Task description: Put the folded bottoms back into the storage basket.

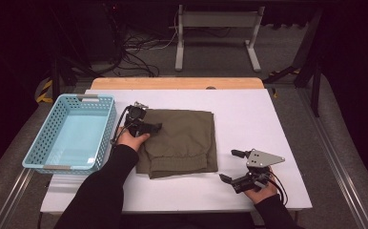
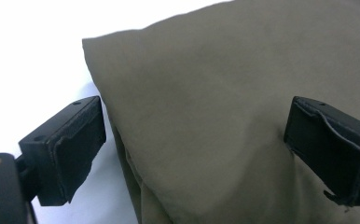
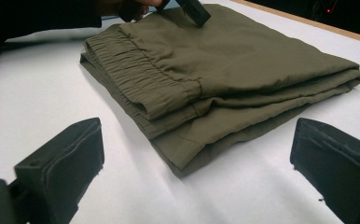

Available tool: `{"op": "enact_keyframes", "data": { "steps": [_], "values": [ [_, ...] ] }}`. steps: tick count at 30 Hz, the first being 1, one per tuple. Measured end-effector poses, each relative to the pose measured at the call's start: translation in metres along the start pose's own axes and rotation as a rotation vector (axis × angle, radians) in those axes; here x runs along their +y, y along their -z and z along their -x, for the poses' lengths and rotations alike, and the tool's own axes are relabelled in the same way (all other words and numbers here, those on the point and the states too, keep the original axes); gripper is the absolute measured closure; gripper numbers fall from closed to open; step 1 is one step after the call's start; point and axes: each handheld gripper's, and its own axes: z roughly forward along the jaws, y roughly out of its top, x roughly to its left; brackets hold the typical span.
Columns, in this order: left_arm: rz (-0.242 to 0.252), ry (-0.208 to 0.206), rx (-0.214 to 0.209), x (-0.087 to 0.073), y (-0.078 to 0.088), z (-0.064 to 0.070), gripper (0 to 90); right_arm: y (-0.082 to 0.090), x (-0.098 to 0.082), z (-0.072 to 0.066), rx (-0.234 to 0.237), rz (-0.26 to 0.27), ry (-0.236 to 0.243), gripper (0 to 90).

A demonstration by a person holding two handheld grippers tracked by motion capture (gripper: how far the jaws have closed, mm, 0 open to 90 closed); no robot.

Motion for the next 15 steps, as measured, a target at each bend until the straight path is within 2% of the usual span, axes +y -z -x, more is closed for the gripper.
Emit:
{"op": "enact_keyframes", "data": {
  "steps": [5, 10, 15],
  "values": [
    [-0.02, 0.009, -0.01, -0.0015, -0.0054, 0.0016, 4.4, 0.0, 0.0, 0.0, 0.0, -0.001, 0.001, 3.7],
    [-0.026, 0.018, -0.001, -0.0021, -0.009, 0.0048, 2.2, -0.0005, -0.0001, -0.0007, -0.004, -0.004, 0.007, 3.9],
    [-0.029, -0.001, 0.017, -0.0033, -0.0106, 0.0073, 1.5, -0.0006, -0.0001, -0.0007, -0.003, -0.006, 0.007, 3.9]
  ]
}}
